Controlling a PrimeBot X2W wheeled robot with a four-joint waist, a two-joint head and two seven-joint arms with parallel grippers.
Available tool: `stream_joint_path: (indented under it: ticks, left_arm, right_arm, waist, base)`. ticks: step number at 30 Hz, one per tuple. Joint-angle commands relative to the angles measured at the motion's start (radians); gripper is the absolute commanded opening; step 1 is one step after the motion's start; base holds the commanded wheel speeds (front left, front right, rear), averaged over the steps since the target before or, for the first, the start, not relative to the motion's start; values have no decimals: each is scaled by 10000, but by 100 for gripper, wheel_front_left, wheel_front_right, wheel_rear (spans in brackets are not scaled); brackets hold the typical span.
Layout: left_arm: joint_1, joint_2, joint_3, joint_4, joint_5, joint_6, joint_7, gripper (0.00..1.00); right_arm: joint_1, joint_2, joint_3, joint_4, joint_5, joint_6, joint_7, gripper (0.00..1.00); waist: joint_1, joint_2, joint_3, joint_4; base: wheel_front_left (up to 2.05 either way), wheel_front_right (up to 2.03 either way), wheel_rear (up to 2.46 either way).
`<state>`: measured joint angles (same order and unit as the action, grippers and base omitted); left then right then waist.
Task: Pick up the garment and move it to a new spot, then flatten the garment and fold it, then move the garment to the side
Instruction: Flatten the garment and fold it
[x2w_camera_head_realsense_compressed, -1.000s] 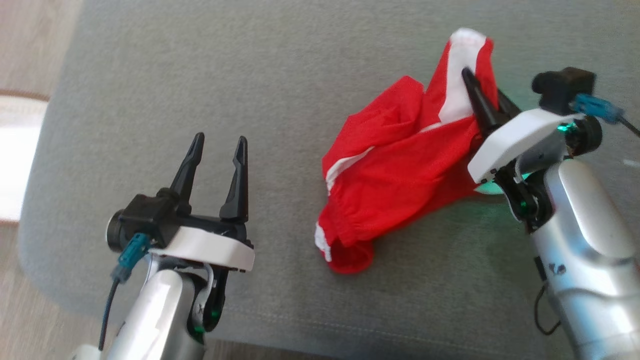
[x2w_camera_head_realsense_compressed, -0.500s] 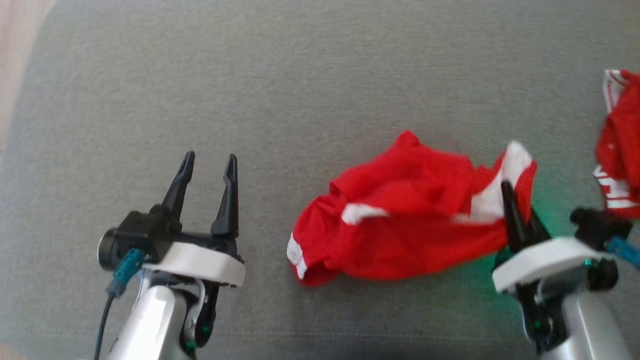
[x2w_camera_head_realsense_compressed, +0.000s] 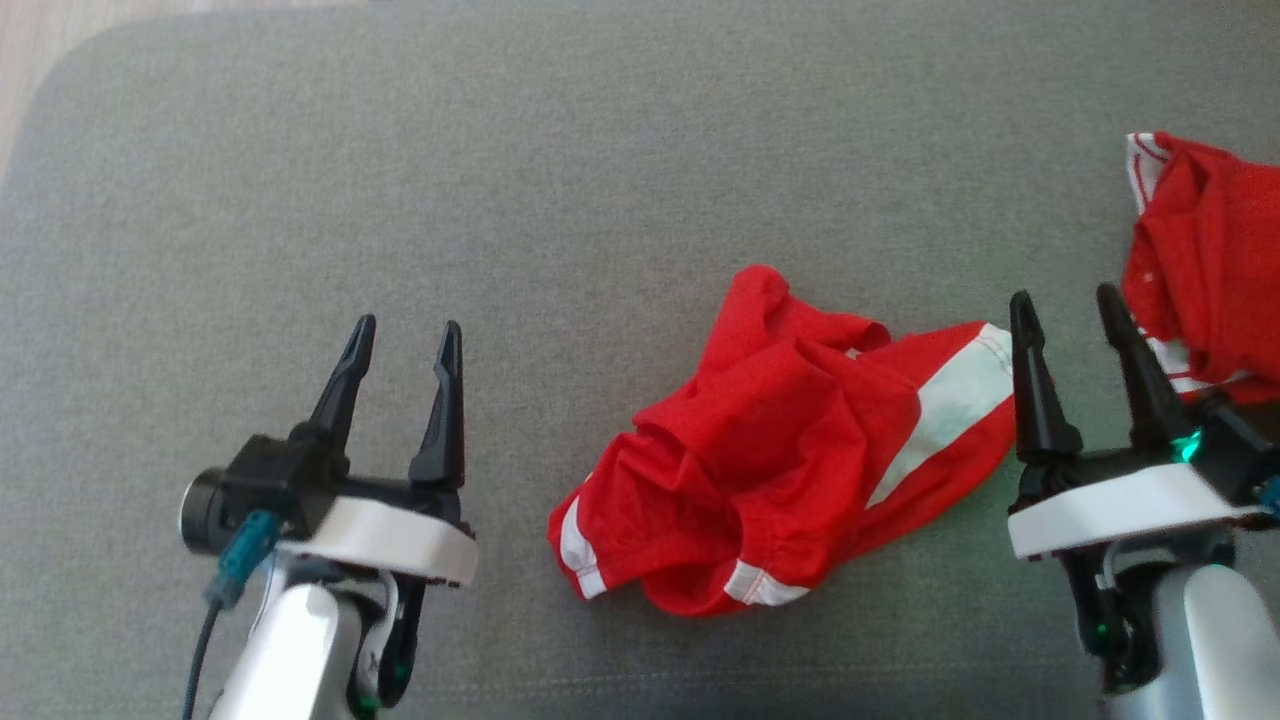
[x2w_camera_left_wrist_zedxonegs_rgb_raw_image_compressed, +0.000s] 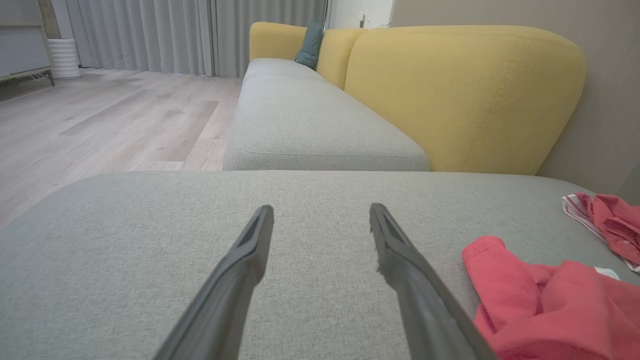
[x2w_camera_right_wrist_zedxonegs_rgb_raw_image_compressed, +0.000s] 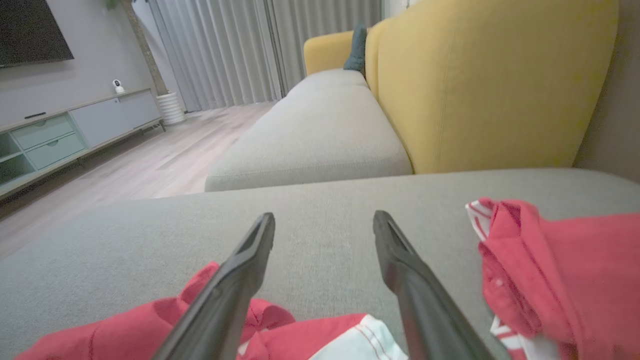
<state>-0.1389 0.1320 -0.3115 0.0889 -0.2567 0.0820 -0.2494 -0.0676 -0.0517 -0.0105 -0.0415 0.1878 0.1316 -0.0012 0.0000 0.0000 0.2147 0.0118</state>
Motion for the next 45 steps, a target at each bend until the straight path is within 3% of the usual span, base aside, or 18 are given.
stream_joint_path:
  ticks: [1,9,21,25,30,33,43,44,45]
  left_arm:
    - [48,242,318,-437,115,91,-85,100]
    - [619,323,28,-898,275,262,167,100]
    - [653,426,-155,-1309,299,275,348,100]
    - [413,380,-726,-1597,347,-119,739,100]
    - [153,97,-2213,-1812,64,-1219,2204,100]
    - [167,-33,-2954,-1685,-344,-1639,3146,100]
    - [-20,78,-3585,-1083,-1508,-1955,4883,100]
    - [-44,89,-3607,-1038,-1610,-1968,4993,66]
    - [-44,60,-3615,-1007,-1785,-1983,5057,24]
  right_arm:
    - [60,-214,272,-606,-173,-9,0,100]
    - [669,-279,576,-1519,-286,-9,352,100]
    - [722,-187,561,-1572,-115,-9,417,100]
    - [689,-166,557,-1586,-84,-9,434,100]
    - [677,-152,614,-1605,-76,-9,509,100]
    - [614,-140,662,-1609,-45,-9,515,100]
    - [447,-70,673,-1499,36,-9,417,100]
    - [432,-65,672,-1488,43,-9,407,100]
    - [416,-59,674,-1477,51,-9,400,100]
  waist:
    - [0,0,-108,-59]
    - [0,0,-376,-142]
    - [0,0,-387,-69]
    - [0,0,-297,-41]
    - [0,0,-110,-105]
    - [0,0,47,-237]
    - [0,0,394,-616]
    - [0,0,408,-639]
    - [0,0,416,-666]
  base:
    - [0,0,0]
    - [0,0,0]
    - [0,0,0]
    - [0,0,0]
    - [0,0,0]
    - [0,0,0]
    - [0,0,0]
    - [0,0,0]
    - [0,0,0]
